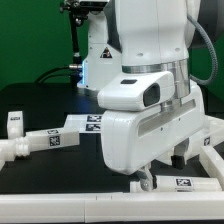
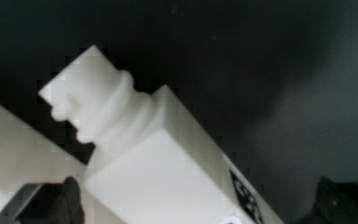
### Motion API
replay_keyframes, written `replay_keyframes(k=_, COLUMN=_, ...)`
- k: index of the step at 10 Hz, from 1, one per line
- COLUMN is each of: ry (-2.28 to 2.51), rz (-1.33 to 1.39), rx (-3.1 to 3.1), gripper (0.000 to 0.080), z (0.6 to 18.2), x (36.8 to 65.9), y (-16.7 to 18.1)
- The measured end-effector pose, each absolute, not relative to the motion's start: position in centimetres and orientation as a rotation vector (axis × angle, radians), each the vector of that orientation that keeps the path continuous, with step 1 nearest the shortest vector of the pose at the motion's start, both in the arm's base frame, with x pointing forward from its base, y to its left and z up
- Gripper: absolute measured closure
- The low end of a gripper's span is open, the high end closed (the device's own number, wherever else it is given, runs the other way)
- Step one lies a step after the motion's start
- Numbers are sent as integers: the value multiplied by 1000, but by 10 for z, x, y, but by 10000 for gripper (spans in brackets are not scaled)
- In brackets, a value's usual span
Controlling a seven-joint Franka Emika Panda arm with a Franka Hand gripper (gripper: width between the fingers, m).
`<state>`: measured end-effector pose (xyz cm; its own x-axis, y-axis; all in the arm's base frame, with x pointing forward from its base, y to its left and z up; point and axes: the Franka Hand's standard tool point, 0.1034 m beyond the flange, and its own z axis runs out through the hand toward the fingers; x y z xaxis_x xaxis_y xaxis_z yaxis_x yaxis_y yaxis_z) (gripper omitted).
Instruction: Assemble desk
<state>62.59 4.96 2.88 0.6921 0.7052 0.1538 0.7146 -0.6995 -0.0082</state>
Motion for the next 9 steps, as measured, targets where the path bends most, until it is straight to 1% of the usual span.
replay_keyframes(k=1, ry=-1186, rz=-216, rx=-2829, gripper=151, z=28, x=626, y=50)
replay_keyframes(k=3, ry=-1182, rz=-208, rx=-2827, gripper=151, z=21, x=621, y=52)
replay_keyframes(k=6, ry=-1179, rz=-206, rx=-2828, gripper=163, z=20, x=621, y=52)
replay_keyframes(k=7, ry=-1179, rz=-206, rx=-2828, gripper=342, z=20, x=621, y=52)
replay_keyframes(k=8, ry=-1196, rz=-190, rx=-2819, gripper=440, z=20, x=618, y=52)
replay_keyframes(k=9, ry=-1196, rz=-189, rx=-2819, gripper=440, z=20, x=618, y=52)
